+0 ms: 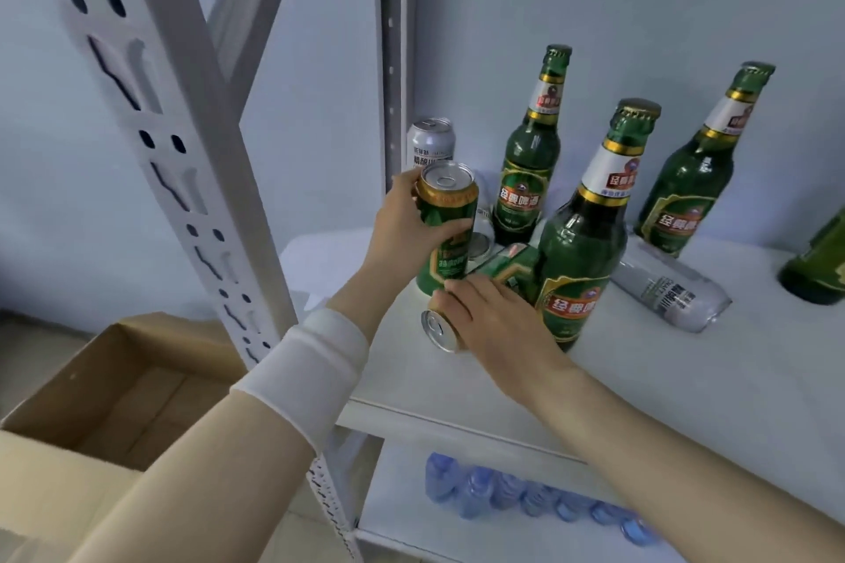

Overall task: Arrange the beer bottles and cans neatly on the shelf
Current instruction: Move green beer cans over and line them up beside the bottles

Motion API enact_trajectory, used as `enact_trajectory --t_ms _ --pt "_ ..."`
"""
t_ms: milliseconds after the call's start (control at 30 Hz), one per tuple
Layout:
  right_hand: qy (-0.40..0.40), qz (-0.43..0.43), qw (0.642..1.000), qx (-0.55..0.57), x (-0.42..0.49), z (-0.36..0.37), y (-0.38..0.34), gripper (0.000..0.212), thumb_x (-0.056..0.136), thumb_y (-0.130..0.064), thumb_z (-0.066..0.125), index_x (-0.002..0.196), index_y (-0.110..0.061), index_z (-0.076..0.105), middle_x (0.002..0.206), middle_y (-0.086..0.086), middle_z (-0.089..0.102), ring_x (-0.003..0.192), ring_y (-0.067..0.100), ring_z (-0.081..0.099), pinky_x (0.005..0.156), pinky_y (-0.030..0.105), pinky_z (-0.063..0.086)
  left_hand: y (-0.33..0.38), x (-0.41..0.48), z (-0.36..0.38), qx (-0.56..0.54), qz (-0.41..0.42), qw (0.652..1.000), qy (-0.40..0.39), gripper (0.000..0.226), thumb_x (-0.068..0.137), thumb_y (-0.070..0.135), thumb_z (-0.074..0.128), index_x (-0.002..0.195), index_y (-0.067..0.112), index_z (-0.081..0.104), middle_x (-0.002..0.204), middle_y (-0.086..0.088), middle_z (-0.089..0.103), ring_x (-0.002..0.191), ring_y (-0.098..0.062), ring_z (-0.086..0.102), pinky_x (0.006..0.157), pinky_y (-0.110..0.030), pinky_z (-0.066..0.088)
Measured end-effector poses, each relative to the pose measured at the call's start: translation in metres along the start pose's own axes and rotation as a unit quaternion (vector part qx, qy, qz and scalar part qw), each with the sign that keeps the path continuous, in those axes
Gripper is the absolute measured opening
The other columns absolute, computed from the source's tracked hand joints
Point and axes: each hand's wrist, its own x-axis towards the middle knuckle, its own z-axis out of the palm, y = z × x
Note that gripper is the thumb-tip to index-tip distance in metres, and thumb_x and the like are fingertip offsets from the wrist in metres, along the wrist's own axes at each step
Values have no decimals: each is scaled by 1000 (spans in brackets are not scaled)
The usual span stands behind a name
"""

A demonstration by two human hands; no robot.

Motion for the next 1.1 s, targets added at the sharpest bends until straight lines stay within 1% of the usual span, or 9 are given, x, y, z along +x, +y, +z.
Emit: enact_trajectory --t_ms 133,233,300,367,567,767,933,1000,1100 --pt "26 36 991 124 -12 -34 -4 65 54 -13 84 114 -9 58 112 7 64 105 21 56 71 30 57 2 -17 -11 -9 29 1000 -5 74 67 22 80 130 14 41 123 -3 57 105 -12 51 92 -23 42" --pt "37 131 943 302 -14 -66 -1 74 60 -22 84 125 -16 50 122 0 57 113 13 49 93 19 43 6 -27 -21 -10 28 999 -14 75 65 25 81 129 16 42 117 3 57 104 -11 51 92 -23 41" --pt "39 185 910 368 -13 -85 2 74 58 -25 85 123 -22 50 112 -15 54 103 -2 48 87 -1 33 8 -31 -27 -18 23 999 -18 73 67 25 80 129 17 43 111 7 55 101 -10 50 89 -21 40" --pt "34 224 886 405 -14 -93 6 72 57 -26 85 121 -24 52 105 -22 53 93 -9 49 76 -5 35 7 -33 -31 -25 17 999 -32 69 70 23 78 129 17 43 110 8 54 101 -10 51 87 -20 39" --pt "30 273 847 454 -20 -86 10 69 62 -30 82 123 -26 50 104 -23 55 94 -9 50 69 -5 37 -2 -39 -34 -45 -3 998 -48 69 73 20 76 132 20 40 112 8 53 108 -14 50 96 -35 47" --pt "68 313 799 509 -28 -62 -9 87 62 -32 81 136 -22 36 131 -7 51 119 8 48 98 24 42 -9 -44 -36 -45 2 995 -86 85 73 22 75 142 20 24 129 1 50 120 -17 48 102 -36 42" --pt "109 382 772 496 -33 -34 -39 73 54 -24 87 114 -19 47 102 -13 57 91 -1 57 73 -5 38 -11 -44 -31 -16 -20 997 -70 75 70 22 78 132 14 37 117 5 53 112 -16 51 87 -25 40" --pt "129 403 757 498 -38 -33 -39 65 53 -22 88 103 -25 47 89 -23 54 78 -12 53 65 -6 37 -8 -48 -34 -18 -25 998 -52 73 69 22 79 130 15 40 114 6 54 108 -13 51 86 -24 40" --pt "139 425 734 511 -59 -43 -29 59 51 -26 87 98 -25 52 89 -21 59 84 -8 56 70 2 42 11 -62 -45 -11 -3 1000 -29 69 69 24 78 128 19 44 113 8 55 109 -11 52 89 -27 43"
